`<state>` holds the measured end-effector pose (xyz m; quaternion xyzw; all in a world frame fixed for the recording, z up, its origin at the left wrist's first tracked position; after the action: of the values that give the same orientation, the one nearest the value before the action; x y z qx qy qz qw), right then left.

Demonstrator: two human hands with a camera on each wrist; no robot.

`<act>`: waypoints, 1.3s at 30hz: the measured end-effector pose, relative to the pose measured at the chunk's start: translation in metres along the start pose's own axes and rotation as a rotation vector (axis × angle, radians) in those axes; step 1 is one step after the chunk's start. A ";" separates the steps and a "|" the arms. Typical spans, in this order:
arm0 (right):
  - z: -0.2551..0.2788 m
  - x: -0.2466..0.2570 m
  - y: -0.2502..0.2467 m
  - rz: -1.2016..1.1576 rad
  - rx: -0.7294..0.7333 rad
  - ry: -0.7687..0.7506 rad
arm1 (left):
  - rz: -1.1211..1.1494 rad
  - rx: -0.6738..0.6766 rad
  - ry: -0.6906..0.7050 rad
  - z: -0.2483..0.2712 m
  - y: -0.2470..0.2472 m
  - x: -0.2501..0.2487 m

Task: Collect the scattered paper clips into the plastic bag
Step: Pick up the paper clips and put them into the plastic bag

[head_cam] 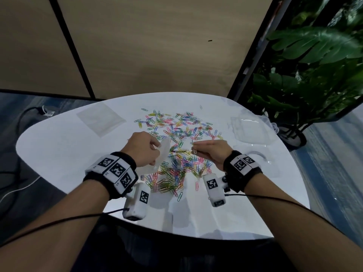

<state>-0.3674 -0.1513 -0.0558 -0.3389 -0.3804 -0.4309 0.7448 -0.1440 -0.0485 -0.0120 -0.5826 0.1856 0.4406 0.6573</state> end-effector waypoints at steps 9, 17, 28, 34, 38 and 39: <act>0.022 0.016 0.068 -0.112 0.145 0.026 | 0.038 0.017 0.021 0.001 0.010 -0.005; 0.022 0.016 0.082 0.229 0.107 -0.068 | 0.081 0.077 0.043 0.003 0.014 -0.011; 0.028 0.034 0.061 0.343 0.235 -0.241 | 0.080 0.028 0.050 0.005 0.003 -0.013; 0.022 -0.024 -0.037 1.042 0.031 -0.008 | 0.075 0.039 0.040 0.005 0.001 -0.013; 0.030 -0.091 -0.067 1.184 0.071 0.255 | 0.054 0.039 0.040 0.010 -0.002 -0.014; 0.033 -0.102 -0.066 1.178 0.065 0.237 | 0.048 0.037 0.041 0.011 -0.003 -0.014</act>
<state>-0.4706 -0.1114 -0.1159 -0.4194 -0.0557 0.0315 0.9055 -0.1521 -0.0430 0.0029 -0.5749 0.2210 0.4405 0.6532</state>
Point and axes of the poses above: each hand's wrist, its own z-axis away from the middle knuckle, its own y-axis out of the palm, x = y × z, the point moved 4 cm from there along -z, towards the middle knuckle, and after that the axes turned 7 degrees about z, right-handed, at the moved point
